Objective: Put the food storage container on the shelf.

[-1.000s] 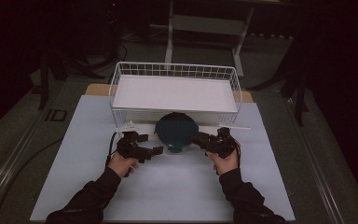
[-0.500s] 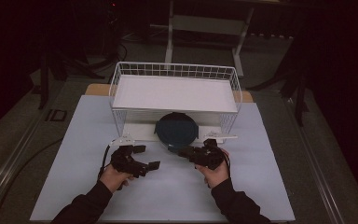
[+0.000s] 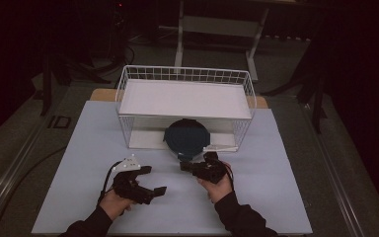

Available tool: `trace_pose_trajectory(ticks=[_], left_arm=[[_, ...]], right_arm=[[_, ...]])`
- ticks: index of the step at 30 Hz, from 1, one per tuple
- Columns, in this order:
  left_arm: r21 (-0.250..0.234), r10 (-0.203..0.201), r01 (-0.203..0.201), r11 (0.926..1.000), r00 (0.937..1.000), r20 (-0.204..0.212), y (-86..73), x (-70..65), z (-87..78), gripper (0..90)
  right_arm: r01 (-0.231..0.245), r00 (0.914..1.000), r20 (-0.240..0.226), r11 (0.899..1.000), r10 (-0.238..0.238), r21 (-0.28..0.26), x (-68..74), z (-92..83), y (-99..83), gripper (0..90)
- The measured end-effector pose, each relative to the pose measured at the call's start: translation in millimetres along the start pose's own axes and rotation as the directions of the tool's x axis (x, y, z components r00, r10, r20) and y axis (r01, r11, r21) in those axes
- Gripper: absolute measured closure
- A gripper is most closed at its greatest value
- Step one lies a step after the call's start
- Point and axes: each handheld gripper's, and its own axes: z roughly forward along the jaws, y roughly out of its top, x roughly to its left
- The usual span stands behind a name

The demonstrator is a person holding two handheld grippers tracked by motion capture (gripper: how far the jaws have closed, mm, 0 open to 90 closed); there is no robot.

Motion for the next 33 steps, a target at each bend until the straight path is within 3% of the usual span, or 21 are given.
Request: trace_pose_trajectory(ticks=[10, 15, 21, 24, 26, 33], left_arm=[[-0.011, 0.028, -0.028, 0.9995, 0.9993, -0.024, -4.1, -0.8, 0.3, 0.2], [-0.029, 0.037, -0.038, 0.9989, 0.9989, -0.029, -5.6, -0.2, -0.2, 0.2], [-0.027, 0.042, -0.042, 0.9987, 0.9989, -0.020, -5.5, -1.2, 0.8, 0.2], [-0.029, 0.043, -0.044, 0.9986, 0.9989, -0.020, -5.6, -1.9, 0.7, 0.3], [-0.033, 0.042, -0.043, 0.9985, 0.9989, -0.018, -5.4, -2.0, 0.6, 0.2], [-0.033, 0.047, -0.047, 0.9983, 0.9987, -0.018, -5.3, -2.1, 0.8, 0.2]], right_arm=[[0.003, 0.9985, 0.054, 1.000, -0.004, 0.024, -6.7, 11.3, 0.5, 89.7], [-0.026, 0.9967, 0.078, 1.000, 0.025, 0.009, -14.2, 11.7, 0.5, 89.7], [-0.009, 0.9956, 0.094, 1.000, 0.008, 0.016, -18.2, 16.3, 3.9, 89.8], [-0.030, 0.9924, 0.120, 0.999, 0.028, 0.014, -25.4, 19.1, 4.3, 89.8], [-0.056, 0.9928, 0.106, 0.998, 0.056, 0.002, -31.6, 20.4, 4.7, 89.7], [-0.049, 0.9893, 0.137, 0.999, 0.051, -0.017, -39.6, 25.3, 15.5, 89.8]])
